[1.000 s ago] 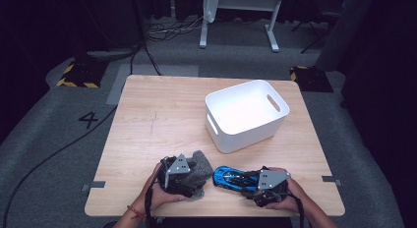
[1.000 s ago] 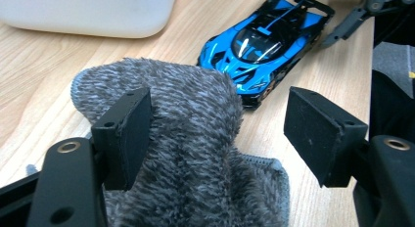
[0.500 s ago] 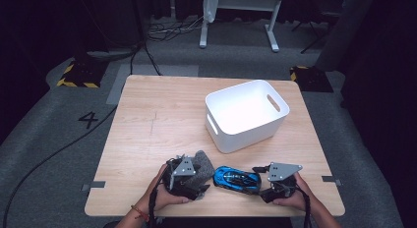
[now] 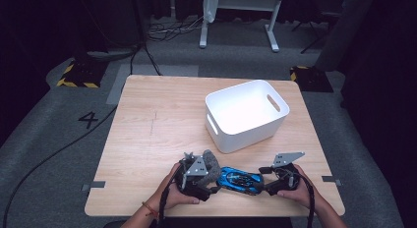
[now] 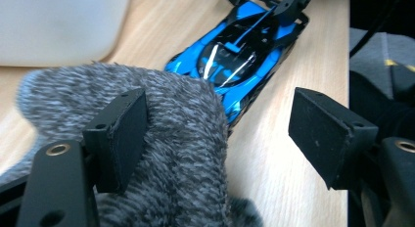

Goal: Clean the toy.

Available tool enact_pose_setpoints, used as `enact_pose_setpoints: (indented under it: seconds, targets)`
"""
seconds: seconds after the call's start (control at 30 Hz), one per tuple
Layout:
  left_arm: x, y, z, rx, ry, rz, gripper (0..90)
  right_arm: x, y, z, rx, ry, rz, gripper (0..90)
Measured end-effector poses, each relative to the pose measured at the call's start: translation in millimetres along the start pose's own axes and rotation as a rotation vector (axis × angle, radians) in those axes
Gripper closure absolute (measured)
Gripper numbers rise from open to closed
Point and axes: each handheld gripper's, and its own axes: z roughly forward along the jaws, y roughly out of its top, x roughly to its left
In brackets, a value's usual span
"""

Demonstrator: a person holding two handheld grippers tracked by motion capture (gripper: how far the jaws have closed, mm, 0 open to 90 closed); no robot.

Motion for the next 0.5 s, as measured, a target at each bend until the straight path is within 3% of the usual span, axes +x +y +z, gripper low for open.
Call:
enact_pose_setpoints:
  seconds: [0.1,0.17,0.27,0.4,0.5]
  targets:
    - [-3.8,0.5,7.9,0.016,-0.011,0.016,23.5,-2.2,-0.4,1.0,0.002,0.02,0.021,29.7]
    - [-7.1,0.2,12.4,0.029,0.012,0.015,23.6,-5.5,-1.4,1.9,0.006,0.045,0.055,30.1]
    - [-7.9,-2.4,15.8,0.036,0.021,0.015,24.0,-7.1,-3.0,4.2,-0.012,0.09,0.084,37.1]
    - [-8.1,-7.1,20.4,0.048,0.049,-0.01,24.3,-0.5,-0.1,4.7,-0.014,0.068,0.049,40.4]
    - [-8.7,-11.4,24.5,0.06,0.092,-0.036,23.3,5.3,0.8,2.2,-0.021,0.037,-0.004,43.9]
